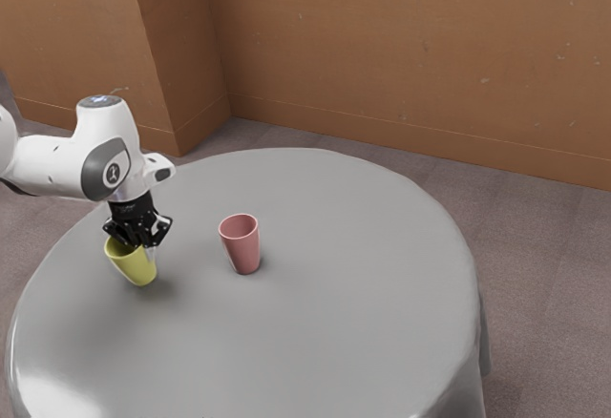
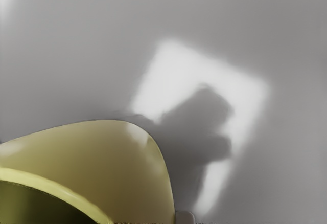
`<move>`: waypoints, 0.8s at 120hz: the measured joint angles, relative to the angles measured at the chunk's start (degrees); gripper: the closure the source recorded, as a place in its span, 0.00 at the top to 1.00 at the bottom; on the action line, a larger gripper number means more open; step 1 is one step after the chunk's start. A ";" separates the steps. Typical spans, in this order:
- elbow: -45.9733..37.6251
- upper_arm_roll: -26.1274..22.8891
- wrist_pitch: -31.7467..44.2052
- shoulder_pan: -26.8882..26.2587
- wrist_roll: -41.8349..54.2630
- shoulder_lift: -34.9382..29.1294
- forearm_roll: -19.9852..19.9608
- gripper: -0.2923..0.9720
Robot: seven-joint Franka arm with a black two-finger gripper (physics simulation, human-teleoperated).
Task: Place the left cup onto the right cup
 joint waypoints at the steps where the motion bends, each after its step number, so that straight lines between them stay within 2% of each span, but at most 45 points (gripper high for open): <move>1: 0.13 -0.10 -0.19 -0.01 -0.07 -0.16 0.08 0.15; 27: 7.61 -3.89 -9.91 -1.05 -2.59 -2.45 1.54 0.15; 59: 17.36 -10.37 -23.46 -1.22 -5.98 -1.91 1.31 0.15; 96: 25.50 -14.23 -29.46 -1.25 -8.72 3.16 1.17 0.15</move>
